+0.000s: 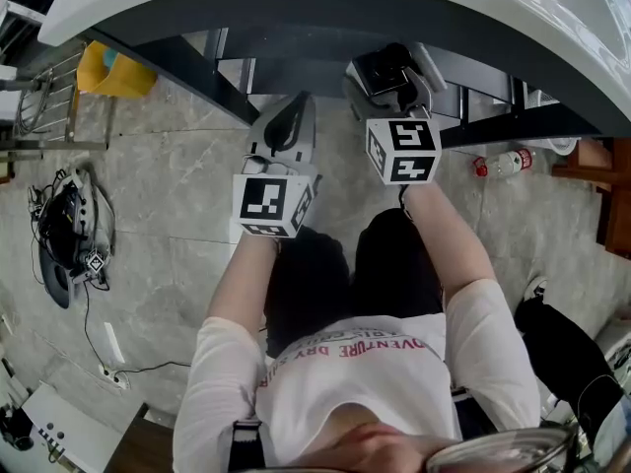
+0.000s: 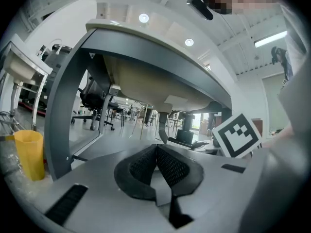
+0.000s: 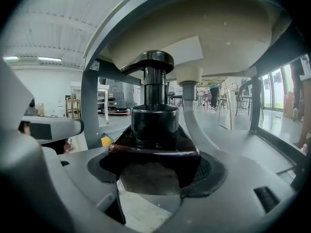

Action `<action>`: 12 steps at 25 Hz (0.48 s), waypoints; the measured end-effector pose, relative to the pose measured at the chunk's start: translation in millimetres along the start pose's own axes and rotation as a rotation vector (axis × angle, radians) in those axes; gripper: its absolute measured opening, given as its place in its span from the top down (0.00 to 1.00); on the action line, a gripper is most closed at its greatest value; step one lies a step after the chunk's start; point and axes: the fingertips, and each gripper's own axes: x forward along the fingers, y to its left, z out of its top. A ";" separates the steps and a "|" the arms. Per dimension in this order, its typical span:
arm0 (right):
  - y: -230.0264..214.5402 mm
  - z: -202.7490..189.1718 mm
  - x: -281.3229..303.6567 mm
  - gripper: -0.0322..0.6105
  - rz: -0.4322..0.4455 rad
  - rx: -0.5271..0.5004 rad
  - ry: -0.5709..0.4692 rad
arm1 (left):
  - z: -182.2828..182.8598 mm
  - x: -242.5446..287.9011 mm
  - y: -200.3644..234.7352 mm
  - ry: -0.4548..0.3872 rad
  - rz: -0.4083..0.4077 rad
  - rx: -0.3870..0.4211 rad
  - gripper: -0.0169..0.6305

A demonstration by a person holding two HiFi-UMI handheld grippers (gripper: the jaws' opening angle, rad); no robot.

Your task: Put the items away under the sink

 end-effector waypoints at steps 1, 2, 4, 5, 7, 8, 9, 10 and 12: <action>0.8 2.7 5.6 0.37 0.000 -0.005 -0.001 | -1.1 0.5 1.5 0.002 0.000 -0.001 0.94; 1.5 4.8 11.2 0.37 0.000 -0.011 0.000 | -2.1 0.8 3.4 0.004 0.002 -0.004 0.94; 1.2 8.6 22.1 0.37 -0.001 -0.020 0.004 | -3.1 1.9 7.1 0.003 0.009 -0.010 0.94; 0.1 10.3 27.3 0.37 -0.003 -0.023 0.005 | -3.6 2.4 8.5 0.003 0.012 -0.013 0.94; -2.4 12.8 36.9 0.37 -0.011 -0.020 0.009 | -5.7 1.7 11.2 0.006 0.019 -0.012 0.94; -3.3 13.8 41.4 0.37 -0.015 -0.014 0.011 | -7.1 0.5 12.8 0.010 0.025 -0.003 0.94; -3.9 14.6 45.4 0.37 -0.020 -0.007 0.013 | -8.6 -1.0 14.2 0.014 0.031 0.007 0.94; -4.4 15.4 49.1 0.37 -0.024 0.000 0.014 | -10.3 -2.6 15.3 0.019 0.034 0.011 0.94; -5.0 15.8 55.7 0.37 -0.034 0.009 0.017 | -14.2 -5.5 17.9 0.026 0.034 -0.009 0.94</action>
